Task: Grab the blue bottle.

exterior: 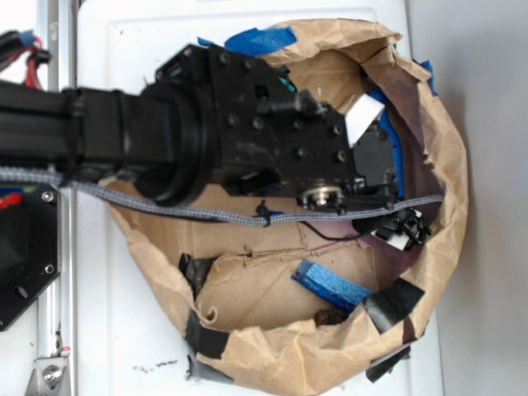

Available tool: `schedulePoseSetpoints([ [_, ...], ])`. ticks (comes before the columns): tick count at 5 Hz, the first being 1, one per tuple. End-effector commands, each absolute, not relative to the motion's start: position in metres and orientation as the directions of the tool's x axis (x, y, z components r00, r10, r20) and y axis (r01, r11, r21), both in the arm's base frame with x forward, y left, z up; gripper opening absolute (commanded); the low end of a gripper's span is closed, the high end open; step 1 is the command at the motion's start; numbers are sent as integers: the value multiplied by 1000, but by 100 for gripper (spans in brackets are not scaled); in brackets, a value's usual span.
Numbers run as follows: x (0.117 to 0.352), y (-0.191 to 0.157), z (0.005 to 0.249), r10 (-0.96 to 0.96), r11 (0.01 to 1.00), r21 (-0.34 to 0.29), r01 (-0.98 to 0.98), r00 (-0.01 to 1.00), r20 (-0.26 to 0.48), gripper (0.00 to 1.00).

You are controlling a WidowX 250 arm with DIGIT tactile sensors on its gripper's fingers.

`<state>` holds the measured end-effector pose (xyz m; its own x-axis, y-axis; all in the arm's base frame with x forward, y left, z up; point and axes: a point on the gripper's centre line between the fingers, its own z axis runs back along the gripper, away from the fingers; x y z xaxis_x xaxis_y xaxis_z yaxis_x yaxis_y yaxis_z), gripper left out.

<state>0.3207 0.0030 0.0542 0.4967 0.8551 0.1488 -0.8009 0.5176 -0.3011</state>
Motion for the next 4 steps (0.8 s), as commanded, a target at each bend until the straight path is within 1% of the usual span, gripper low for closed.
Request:
schedulePoseSetpoints([
  [1, 335, 3, 80, 856, 515, -372, -772, 482, 185, 100],
  [2, 338, 3, 84, 858, 513, -383, -769, 470, 207, 100],
  [3, 335, 9, 92, 868, 496, -405, -768, 449, 211, 100],
  [4, 334, 15, 89, 871, 491, -399, -774, 436, 225, 100],
])
